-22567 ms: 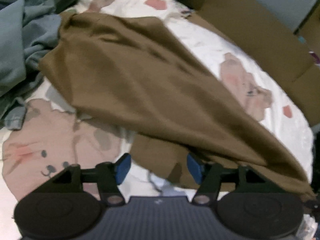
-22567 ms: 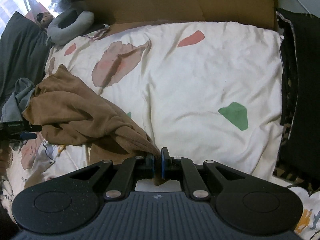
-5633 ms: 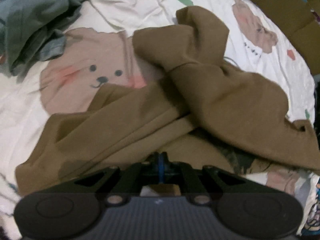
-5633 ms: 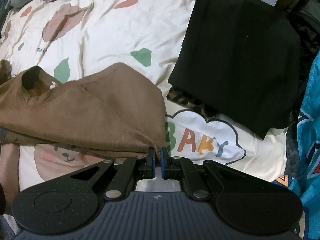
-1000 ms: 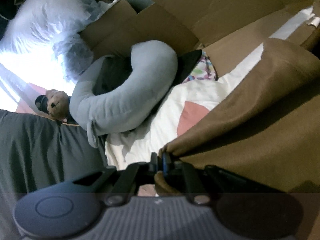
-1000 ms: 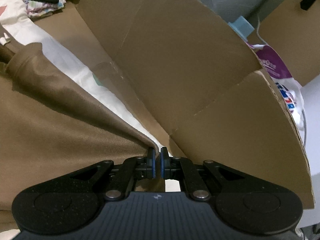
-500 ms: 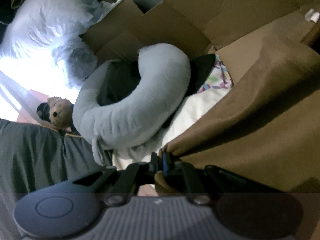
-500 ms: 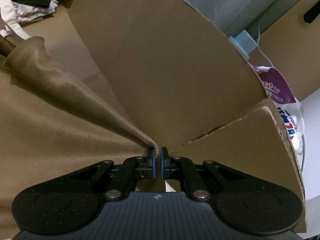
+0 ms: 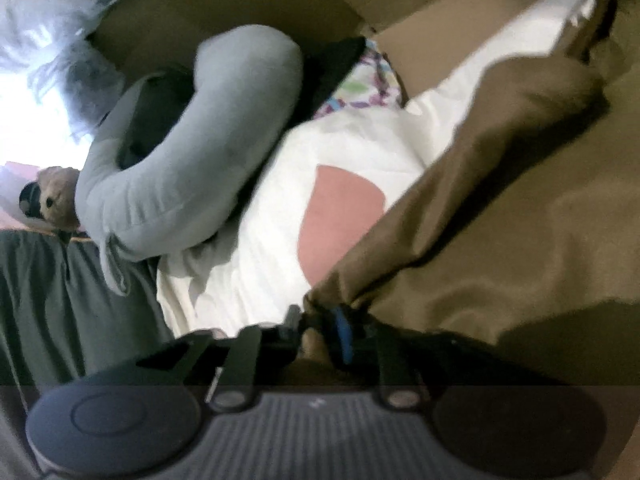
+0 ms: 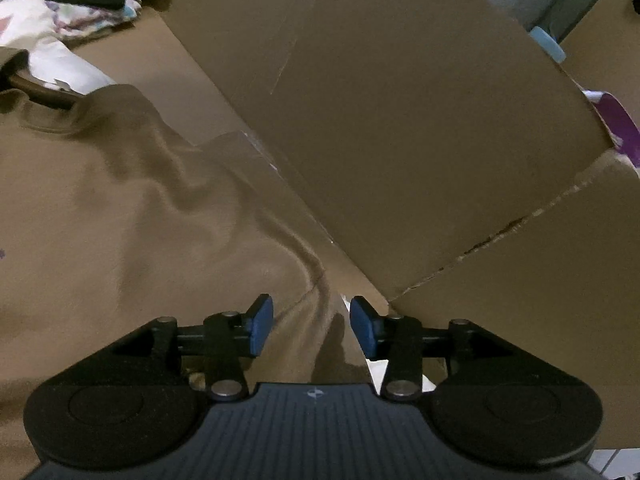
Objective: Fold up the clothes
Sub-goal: 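Lower the T-shirt onto the duvet and open both grippers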
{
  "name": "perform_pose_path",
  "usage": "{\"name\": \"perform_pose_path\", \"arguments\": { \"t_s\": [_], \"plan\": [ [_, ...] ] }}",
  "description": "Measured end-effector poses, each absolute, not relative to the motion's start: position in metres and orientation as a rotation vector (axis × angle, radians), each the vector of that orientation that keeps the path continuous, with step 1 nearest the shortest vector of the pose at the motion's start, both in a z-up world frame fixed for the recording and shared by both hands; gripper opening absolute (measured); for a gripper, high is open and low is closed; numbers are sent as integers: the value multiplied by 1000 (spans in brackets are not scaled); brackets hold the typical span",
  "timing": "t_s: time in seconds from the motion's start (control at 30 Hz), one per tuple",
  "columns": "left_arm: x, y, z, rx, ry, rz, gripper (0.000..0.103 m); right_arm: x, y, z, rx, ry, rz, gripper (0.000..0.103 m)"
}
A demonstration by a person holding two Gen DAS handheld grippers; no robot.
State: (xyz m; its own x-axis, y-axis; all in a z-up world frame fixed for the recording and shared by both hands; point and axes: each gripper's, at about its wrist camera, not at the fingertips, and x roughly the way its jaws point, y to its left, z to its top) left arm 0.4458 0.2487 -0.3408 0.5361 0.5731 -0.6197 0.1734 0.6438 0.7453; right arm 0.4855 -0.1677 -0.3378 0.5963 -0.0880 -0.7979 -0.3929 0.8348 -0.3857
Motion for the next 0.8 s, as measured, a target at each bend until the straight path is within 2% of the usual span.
{"name": "perform_pose_path", "arguments": {
  "t_s": [0.07, 0.1, 0.3, 0.4, 0.8],
  "plan": [
    [443, 249, -333, 842, 981, 262, 46, 482, -174, -333, -555, 923, 197, 50],
    [443, 248, -328, 829, 971, 249, 49, 480, -177, -332, -545, 923, 203, 50],
    [427, 228, -316, 801, 925, 185, 49, 466, -196, -322, -491, 924, 237, 50],
    [415, 210, -312, 788, 917, 144, 54, 453, -205, -313, -465, 918, 248, 50],
    [329, 141, -282, 633, 831, 19, 55, 379, -239, -275, -336, 899, 269, 50]
  ]
}}
